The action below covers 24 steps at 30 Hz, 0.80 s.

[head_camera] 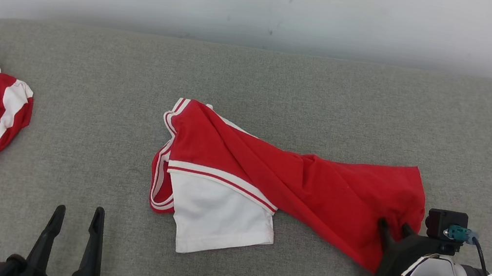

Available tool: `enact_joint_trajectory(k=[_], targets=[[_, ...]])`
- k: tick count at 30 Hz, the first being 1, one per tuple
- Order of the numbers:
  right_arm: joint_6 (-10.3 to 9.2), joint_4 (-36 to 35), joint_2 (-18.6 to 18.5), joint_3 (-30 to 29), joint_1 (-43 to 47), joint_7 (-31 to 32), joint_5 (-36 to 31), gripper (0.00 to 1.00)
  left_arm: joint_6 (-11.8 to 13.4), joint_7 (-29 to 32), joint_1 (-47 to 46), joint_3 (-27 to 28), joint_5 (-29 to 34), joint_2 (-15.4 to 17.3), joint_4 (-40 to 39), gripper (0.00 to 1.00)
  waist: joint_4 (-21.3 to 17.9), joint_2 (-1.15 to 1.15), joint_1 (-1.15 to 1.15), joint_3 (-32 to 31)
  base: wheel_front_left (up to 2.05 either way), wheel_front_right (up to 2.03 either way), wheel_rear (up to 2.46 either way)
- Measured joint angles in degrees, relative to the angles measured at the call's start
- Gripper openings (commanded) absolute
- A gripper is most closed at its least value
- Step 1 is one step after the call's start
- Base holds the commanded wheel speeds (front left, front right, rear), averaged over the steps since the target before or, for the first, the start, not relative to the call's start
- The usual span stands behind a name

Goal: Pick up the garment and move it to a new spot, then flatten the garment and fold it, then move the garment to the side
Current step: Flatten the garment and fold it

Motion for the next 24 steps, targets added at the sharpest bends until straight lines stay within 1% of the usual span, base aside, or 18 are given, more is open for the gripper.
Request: enact_joint_trajectory(k=[1,2,3,4,9,13,17,21,24], targets=[[-0.01,0.27,-0.07,0.30,-0.02,-0.31,0.22,0.44,0.00,0.00,0.01,-0.07,0.00,0.00,0.00,1.00,-0.03,0.00,0.00,-0.01,0.00,0.00,0.00],[0.00,0.47,-0.11,0.55,-0.06,-0.59,0.42,0.36,0.01,0.00,0.01,-0.05,0.00,0.00,0.00,1.00,-0.06,0.00,0.00,-0.03,0.00,0.00,0.00],[0.00,0.47,-0.11,0.55,-0.06,-0.59,0.42,0.11,0.01,0.00,0.01,-0.05,0.00,0.00,0.00,1.00,-0.06,0.00,0.00,-0.03,0.00,0.00,0.00],[-0.01,0.55,-0.12,0.59,-0.15,-1.31,0.55,0.00,0.02,0.00,0.02,-0.04,0.00,0.00,-0.01,1.00,-0.11,0.00,0.00,-0.05,0.00,0.00,0.00],[0.00,0.26,-0.54,0.20,-0.79,-3.83,1.63,0.00,0.14,0.00,0.05,0.24,-0.02,0.00,-0.05,1.00,-0.52,0.00,0.00,-0.18,0.00,0.00,0.00],[0.00,-3.34,-0.93,-0.74,-0.43,-5.79,3.09,0.00,0.51,0.00,0.17,0.60,-0.10,-0.01,-0.16,1.00,-0.95,0.00,0.00,-0.69,0.00,0.00,0.00],[0.00,-10.74,-0.92,-2.34,2.76,-5.70,4.91,0.00,0.96,0.00,0.79,1.11,-0.42,0.00,-0.52,1.00,-1.80,0.00,0.00,-1.25,0.00,0.00,0.00],[0.00,-20.51,-0.64,-4.85,8.03,-1.94,5.47,0.00,1.12,0.00,1.10,1.49,-0.57,0.00,-0.89,1.00,-2.86,0.00,0.00,-1.80,0.00,0.00,0.00],[0.00,-29.14,0.13,-7.40,12.42,0.99,5.31,0.00,1.27,0.00,1.21,1.54,-0.65,-0.01,-1.09,1.00,-3.49,0.00,0.00,-2.14,0.00,0.00,0.00]])
